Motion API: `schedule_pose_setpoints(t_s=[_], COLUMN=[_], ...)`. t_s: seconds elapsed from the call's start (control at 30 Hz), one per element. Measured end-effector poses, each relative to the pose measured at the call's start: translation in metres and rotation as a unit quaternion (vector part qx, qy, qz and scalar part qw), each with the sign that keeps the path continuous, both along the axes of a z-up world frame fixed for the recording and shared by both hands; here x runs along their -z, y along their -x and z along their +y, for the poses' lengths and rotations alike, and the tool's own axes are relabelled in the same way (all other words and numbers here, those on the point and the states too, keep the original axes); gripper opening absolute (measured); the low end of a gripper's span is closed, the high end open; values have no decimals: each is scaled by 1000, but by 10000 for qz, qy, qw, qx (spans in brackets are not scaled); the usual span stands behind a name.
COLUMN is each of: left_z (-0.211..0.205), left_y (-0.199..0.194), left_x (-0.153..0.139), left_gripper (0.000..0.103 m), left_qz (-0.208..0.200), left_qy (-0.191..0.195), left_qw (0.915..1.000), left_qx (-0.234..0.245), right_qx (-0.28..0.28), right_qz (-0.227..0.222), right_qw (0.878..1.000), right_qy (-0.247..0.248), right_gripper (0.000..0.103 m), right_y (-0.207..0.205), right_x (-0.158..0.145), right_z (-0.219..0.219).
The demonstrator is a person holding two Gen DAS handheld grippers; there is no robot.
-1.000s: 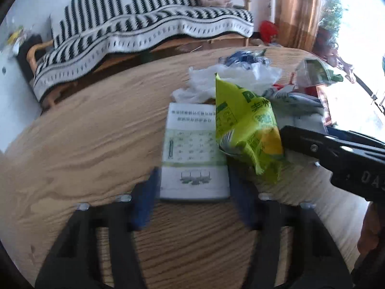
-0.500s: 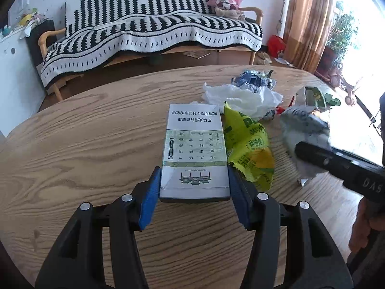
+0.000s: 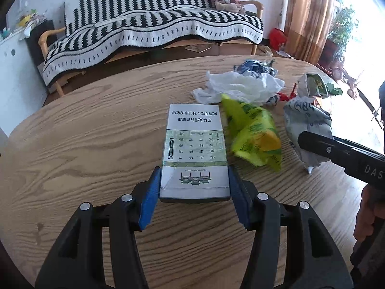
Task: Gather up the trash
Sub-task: 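Hold the green booklet in the left gripper while the right gripper grasps the WIPES packet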
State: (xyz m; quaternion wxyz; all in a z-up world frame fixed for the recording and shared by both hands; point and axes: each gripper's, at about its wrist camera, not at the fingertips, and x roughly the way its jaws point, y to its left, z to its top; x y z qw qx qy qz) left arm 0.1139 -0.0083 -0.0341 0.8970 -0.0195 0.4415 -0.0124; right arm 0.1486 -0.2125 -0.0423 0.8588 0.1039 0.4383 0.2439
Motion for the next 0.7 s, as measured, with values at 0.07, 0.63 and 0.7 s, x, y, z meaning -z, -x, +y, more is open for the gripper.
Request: schedule_pose_setpoints(t_s=[0.07, 0.63, 0.7], left_z=[6, 19, 20], left_y=[1, 12, 12], left_x=[1, 2, 1], left_gripper=[54, 54, 54], left_qz=[32, 11, 6], left_qy=[64, -10, -5], left_qw=[10000, 9999, 9999], left_qx=[-44, -131, -148], right_qx=[-36, 41, 31], right_qz=[30, 78, 119], right_qw=[10000, 9999, 9999], right_qy=[23, 132, 113], right_gripper=[44, 44, 44], right_y=[1, 0, -1], right_x=[3, 4, 5], right_z=[1, 11, 11])
